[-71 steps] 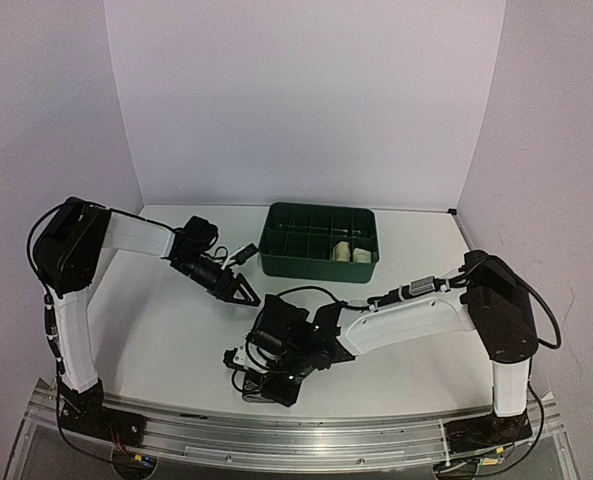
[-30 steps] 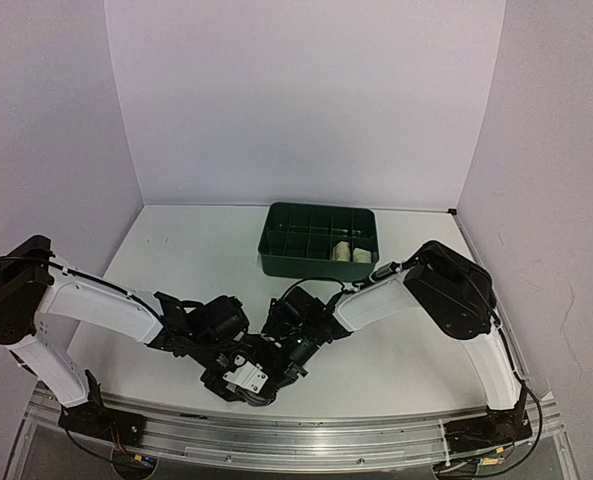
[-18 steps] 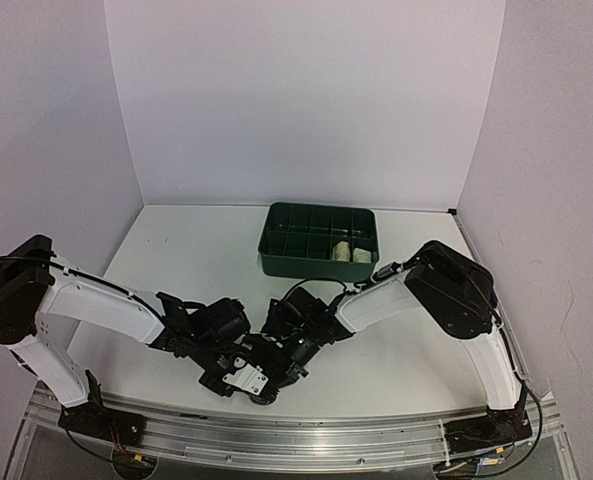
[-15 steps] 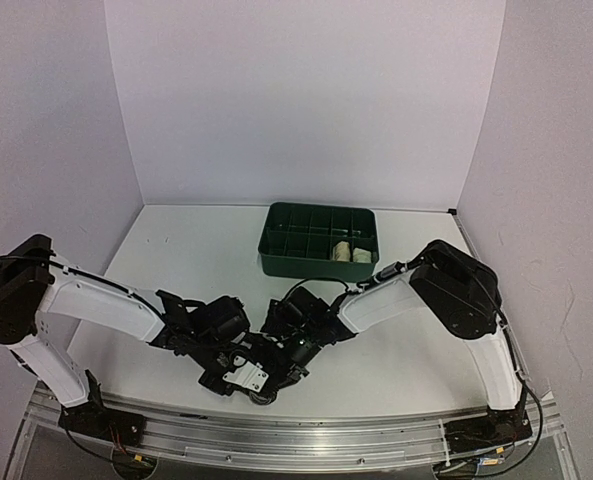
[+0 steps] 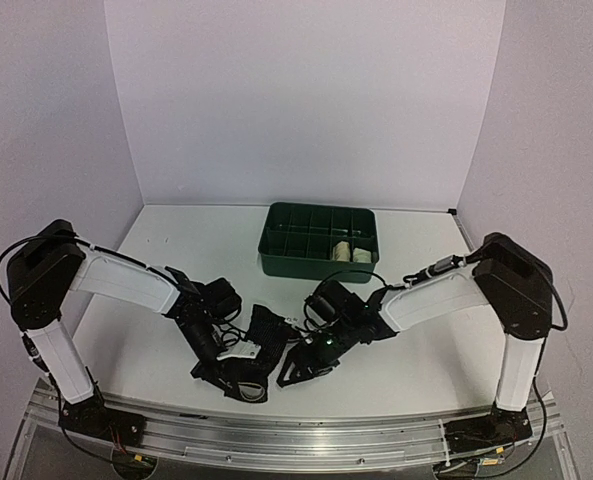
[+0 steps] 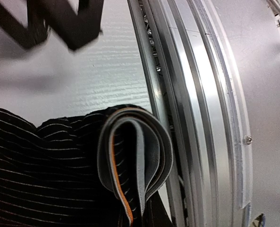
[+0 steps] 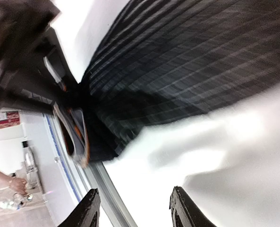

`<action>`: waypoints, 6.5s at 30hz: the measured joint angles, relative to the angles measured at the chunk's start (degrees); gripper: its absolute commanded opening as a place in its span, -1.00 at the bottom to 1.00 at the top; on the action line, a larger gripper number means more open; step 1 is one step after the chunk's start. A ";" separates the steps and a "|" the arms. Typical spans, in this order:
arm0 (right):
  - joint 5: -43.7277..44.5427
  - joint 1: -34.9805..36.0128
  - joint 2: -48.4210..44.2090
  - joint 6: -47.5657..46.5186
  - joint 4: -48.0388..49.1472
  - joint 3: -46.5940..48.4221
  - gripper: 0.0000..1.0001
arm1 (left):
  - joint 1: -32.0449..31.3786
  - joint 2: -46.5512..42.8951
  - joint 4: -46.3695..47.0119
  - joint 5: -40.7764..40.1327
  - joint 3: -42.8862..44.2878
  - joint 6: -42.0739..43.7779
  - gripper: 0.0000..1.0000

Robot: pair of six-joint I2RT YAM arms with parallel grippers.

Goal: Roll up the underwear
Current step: Roll the underwear to the center of the board.

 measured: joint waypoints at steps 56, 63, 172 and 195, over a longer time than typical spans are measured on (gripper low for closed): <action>41.10 17.83 9.79 -43.12 -11.71 20.42 -1.00 | 16.02 20.86 -26.87 21.59 16.76 7.95 0.23; 28.72 15.79 10.28 -31.82 -14.40 21.70 -1.00 | 27.49 9.54 -23.48 18.46 14.14 11.93 0.16; 24.74 -5.13 10.47 18.78 -3.57 17.63 -0.39 | 3.97 1.37 -4.85 4.15 -0.61 6.48 -1.00; 33.88 20.43 -7.78 -33.51 2.46 2.24 0.12 | 12.58 16.62 -17.19 16.05 7.48 4.17 -1.00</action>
